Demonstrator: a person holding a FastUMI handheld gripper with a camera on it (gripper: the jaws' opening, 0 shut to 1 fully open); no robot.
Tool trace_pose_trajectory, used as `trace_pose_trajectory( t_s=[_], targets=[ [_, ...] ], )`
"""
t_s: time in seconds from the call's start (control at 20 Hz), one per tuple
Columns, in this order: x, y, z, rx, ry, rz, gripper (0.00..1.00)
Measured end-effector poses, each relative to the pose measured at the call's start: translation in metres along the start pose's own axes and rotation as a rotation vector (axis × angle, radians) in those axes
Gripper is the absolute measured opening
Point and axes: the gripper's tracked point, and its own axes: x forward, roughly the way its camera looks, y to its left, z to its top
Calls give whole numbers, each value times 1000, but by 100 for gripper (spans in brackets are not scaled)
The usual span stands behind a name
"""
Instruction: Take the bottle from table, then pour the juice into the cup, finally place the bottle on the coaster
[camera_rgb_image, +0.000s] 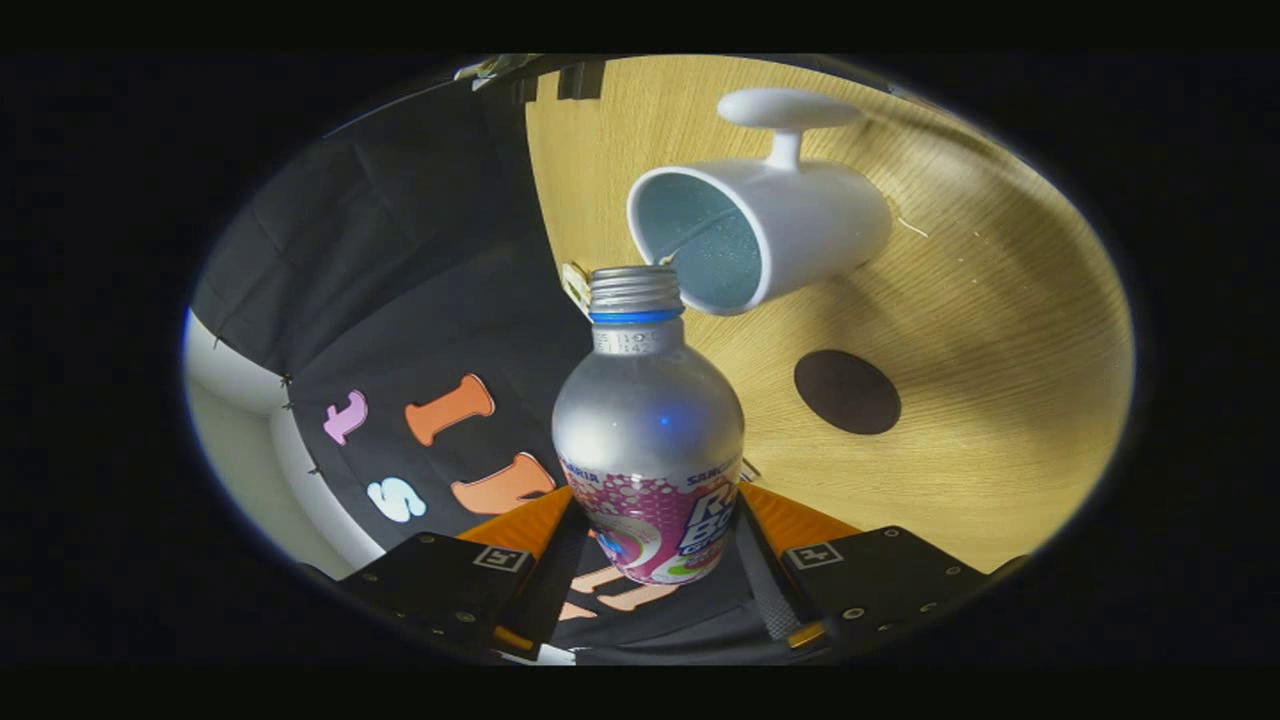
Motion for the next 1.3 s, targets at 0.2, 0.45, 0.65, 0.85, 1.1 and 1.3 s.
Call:
trace_pose_trajectory(
  t_s=[0.2, 0.45, 0.65, 0.85, 1.1, 1.3],
  targets=[
    [1, -2, 1, 20, 2, -4, 78],
    [-1, 0, 3, 33, -7, -5, 78],
    [-1, 5, 1, 50, -4, 8, 78],
    [0, 5, 0, 68, -3, 3, 78],
    [-2, 8, 1, 76, -15, 16, 78],
    [1, 13, 0, 95, -12, 24, 78]
  ],
)
